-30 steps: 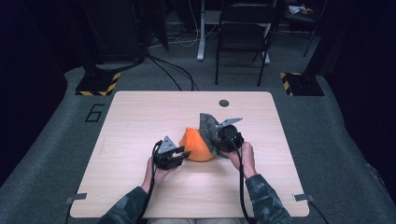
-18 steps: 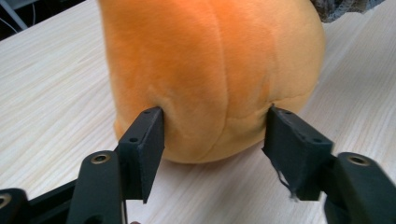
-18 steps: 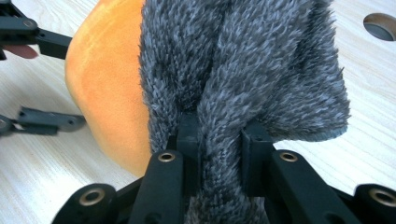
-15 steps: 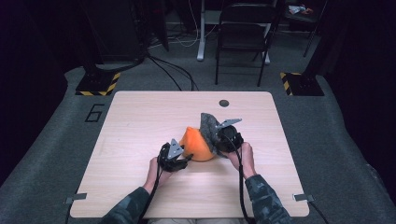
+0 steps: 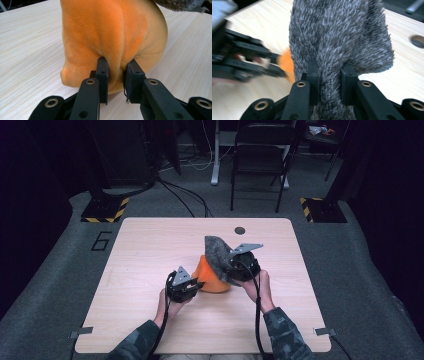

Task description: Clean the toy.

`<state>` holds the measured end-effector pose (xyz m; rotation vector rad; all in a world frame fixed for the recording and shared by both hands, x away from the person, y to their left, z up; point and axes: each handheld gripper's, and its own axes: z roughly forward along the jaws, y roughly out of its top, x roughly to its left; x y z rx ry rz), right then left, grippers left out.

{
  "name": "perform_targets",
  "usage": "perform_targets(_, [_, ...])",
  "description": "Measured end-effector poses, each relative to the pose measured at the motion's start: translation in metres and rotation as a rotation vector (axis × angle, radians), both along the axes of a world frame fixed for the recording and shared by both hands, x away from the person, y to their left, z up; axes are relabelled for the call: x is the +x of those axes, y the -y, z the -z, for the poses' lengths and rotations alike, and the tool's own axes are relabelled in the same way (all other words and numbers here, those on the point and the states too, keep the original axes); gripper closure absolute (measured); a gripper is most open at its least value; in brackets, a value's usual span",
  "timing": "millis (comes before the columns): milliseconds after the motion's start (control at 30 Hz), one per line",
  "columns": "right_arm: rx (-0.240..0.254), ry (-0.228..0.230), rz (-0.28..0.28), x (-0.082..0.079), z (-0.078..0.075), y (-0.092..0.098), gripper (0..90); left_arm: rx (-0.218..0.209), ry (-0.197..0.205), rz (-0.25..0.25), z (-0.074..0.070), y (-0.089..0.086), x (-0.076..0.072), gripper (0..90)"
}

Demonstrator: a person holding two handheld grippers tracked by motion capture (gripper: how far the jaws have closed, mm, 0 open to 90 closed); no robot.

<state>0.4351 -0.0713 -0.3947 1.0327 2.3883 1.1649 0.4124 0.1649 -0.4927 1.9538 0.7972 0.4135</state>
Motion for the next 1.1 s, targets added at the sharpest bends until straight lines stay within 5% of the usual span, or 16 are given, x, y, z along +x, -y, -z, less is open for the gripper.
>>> perform_targets(167, [-0.043,-0.006,-0.018,-0.002,0.010,-0.015,73.2,0.014,-0.008,-0.004,0.003,0.001,0.001,74.8])
perform_targets(233, [-0.064,-0.013,-0.009,0.000,0.016,-0.016,73.2,0.054,0.015,0.001,0.004,0.002,0.000,73.9])
perform_targets(567, [-0.114,-0.015,0.010,0.005,0.023,-0.011,72.9,0.035,-0.005,0.003,0.007,0.000,0.002,73.3])
perform_targets(1100, [-0.152,-0.101,0.070,0.021,0.040,0.014,72.5,0.035,-0.002,0.001,0.009,-0.002,0.004,73.3])
